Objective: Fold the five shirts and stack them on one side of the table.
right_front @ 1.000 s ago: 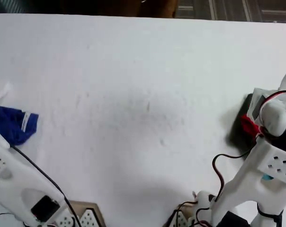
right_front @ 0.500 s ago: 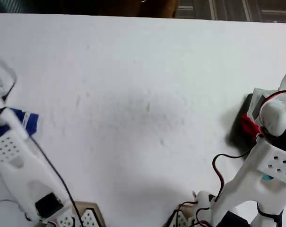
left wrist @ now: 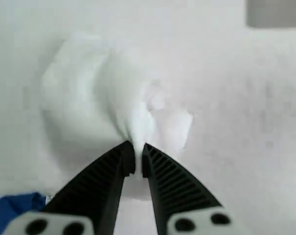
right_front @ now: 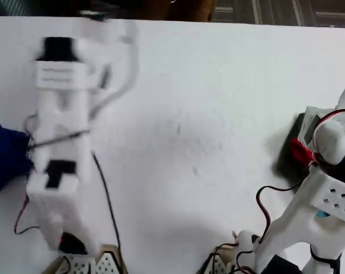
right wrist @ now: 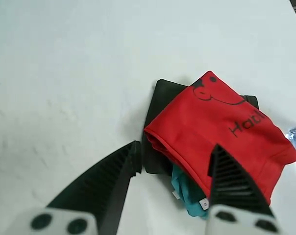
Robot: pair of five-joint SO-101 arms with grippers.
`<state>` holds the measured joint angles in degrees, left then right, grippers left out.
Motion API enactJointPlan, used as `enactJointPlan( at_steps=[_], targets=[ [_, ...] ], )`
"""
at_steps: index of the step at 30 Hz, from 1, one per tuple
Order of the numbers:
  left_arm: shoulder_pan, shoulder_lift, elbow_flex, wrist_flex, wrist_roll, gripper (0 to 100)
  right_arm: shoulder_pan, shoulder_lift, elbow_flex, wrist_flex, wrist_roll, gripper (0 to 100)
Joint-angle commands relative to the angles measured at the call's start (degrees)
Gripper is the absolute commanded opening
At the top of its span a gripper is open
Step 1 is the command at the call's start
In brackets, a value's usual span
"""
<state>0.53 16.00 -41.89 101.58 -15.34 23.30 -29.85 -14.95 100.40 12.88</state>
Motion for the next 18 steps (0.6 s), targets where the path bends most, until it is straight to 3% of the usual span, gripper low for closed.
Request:
enactJointPlan(
  at_steps=[1,4,7,13,18],
  targets=[
    [11.60,-12.84,6.02,0.70,-2.90,2,0.66,-0.48,-2.02,0.84,0.53,23.0],
    [17.23,-19.08,8.31,0.70,-3.08,2,0.66,-1.10,-2.02,0.84,0.53,23.0],
    [16.70,-23.12,7.43,-0.88,-2.81,2,0.66,-2.77,-1.93,0.84,0.53,23.0],
    [0.44,-23.21,7.08,-7.47,10.29,3,0.66,-5.05,-1.58,0.84,0.53,23.0],
    [-7.30,-14.86,11.21,-13.63,10.37,4,0.40,-5.23,-1.58,0.84,0.53,23.0]
  ],
)
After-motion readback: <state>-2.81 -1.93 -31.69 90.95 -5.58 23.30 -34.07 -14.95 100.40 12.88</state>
